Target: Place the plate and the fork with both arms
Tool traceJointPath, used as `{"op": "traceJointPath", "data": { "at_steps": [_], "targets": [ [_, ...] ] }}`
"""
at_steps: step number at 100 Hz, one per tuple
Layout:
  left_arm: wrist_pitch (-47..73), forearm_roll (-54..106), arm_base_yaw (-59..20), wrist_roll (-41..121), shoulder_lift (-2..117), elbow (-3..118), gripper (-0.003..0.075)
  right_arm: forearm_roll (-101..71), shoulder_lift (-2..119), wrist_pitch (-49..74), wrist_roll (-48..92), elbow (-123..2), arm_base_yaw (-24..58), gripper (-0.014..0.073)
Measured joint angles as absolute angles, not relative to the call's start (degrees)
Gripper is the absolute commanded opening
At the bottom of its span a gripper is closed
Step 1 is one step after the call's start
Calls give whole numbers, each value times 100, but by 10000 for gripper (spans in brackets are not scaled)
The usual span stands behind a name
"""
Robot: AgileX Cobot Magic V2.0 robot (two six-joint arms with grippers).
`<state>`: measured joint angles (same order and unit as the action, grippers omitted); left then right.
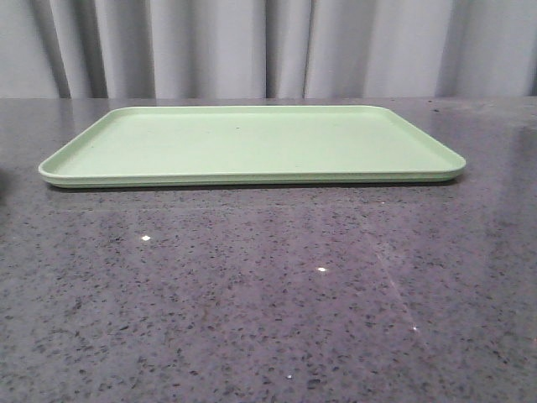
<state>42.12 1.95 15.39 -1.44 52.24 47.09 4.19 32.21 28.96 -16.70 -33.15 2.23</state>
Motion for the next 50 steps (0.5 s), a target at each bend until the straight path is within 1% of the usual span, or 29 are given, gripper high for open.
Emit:
{"op": "traceJointPath", "data": {
  "at_steps": [27,50],
  "targets": [
    [4752,195,2061,-144,6357,5074,492,419,3221,2899,-1670,-3315,223,488],
    [4861,320,2149,-46,7033,5178,492,419,3221,2899,-1670,-3315,223,488]
  ]
}}
